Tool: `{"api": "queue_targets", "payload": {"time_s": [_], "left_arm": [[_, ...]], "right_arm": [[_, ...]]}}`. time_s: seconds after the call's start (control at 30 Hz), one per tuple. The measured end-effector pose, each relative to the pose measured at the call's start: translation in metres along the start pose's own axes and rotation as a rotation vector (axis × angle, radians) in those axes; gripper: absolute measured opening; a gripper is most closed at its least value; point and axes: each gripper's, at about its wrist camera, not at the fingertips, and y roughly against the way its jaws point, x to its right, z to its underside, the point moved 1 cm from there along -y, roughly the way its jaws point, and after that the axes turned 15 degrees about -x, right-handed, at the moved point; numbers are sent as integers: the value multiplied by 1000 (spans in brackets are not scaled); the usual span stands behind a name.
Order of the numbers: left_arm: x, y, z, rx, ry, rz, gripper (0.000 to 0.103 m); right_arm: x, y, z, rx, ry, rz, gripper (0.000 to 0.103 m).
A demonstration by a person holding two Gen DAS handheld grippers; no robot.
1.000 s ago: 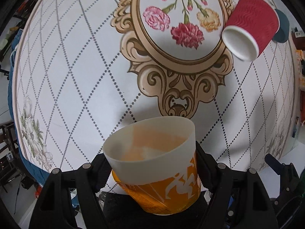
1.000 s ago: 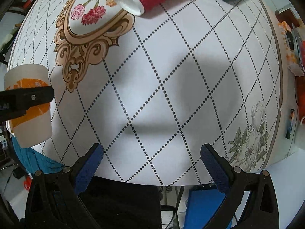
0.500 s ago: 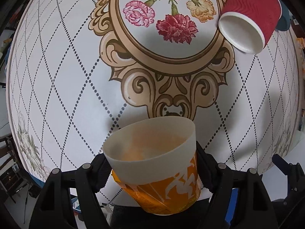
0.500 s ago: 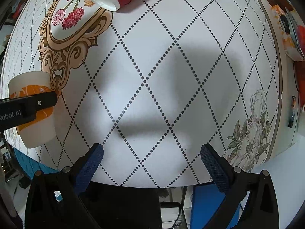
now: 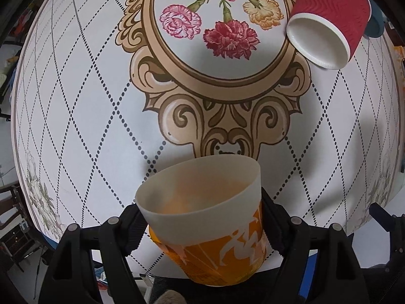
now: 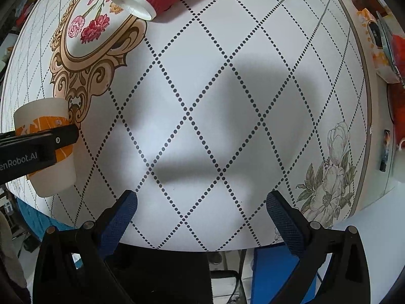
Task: Flip cup upside down
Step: 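Lift the orange-and-white cup with the right gripper off the table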
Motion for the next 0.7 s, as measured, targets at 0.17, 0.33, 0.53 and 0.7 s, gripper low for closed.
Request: {"api": "queue_targets", "payload": {"time_s": [0.17, 0.33, 0.53, 0.7], "left_arm": [[-1, 0, 5, 2, -3, 7, 86], [3, 1, 8, 14, 5, 18, 87], [1, 19, 19, 55, 21, 44, 87], [-11, 44, 30, 104, 52, 77, 94]], "right_arm": [[-2, 3, -4, 6, -1, 2, 103], [0, 4, -2, 9, -2, 4, 103], [7, 7, 3, 20, -5, -3, 103], [14, 23, 9, 34, -7, -36, 103]]}}
